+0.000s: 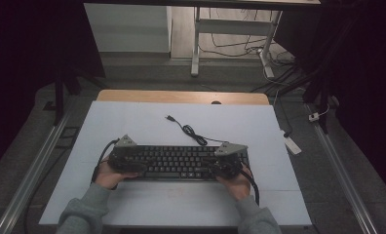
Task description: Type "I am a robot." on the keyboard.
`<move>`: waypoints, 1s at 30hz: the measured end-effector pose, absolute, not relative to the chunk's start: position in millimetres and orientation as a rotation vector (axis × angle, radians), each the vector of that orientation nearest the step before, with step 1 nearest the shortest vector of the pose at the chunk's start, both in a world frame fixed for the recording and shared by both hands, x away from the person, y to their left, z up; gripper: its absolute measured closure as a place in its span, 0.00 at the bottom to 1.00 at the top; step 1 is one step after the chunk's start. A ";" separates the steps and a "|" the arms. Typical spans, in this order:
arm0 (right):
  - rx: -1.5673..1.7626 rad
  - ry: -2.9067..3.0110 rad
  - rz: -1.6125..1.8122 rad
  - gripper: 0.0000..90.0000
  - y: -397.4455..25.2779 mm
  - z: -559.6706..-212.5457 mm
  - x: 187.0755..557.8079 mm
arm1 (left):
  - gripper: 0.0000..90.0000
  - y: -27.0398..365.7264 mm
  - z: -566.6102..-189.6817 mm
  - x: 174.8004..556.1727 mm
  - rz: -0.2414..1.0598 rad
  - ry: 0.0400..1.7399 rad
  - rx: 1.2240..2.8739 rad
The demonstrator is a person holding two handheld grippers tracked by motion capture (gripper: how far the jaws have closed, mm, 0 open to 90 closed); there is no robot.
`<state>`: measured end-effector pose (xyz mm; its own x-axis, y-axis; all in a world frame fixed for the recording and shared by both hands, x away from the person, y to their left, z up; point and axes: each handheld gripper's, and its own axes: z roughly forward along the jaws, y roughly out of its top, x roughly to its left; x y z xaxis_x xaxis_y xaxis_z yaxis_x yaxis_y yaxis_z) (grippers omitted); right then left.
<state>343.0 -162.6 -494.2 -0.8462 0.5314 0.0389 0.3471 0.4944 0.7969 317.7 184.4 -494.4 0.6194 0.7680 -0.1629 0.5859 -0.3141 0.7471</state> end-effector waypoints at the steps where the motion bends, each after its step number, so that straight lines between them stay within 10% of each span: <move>1: 0.748 2.540 1.279 0.99 -158.7 -495.2 343.8 | 0.32 184.2 -494.5 317.7 0.283 1.062 2.027; 30: 0.640 2.686 1.138 0.99 -97.8 -512.4 349.8 | 0.32 183.9 -494.8 317.8 0.291 1.051 2.036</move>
<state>349.8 -97.8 -512.4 -0.8967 0.4421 0.0230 0.3241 0.6202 0.7144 317.8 183.9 -494.8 0.6267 0.7645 -0.1511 0.5785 -0.3265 0.7475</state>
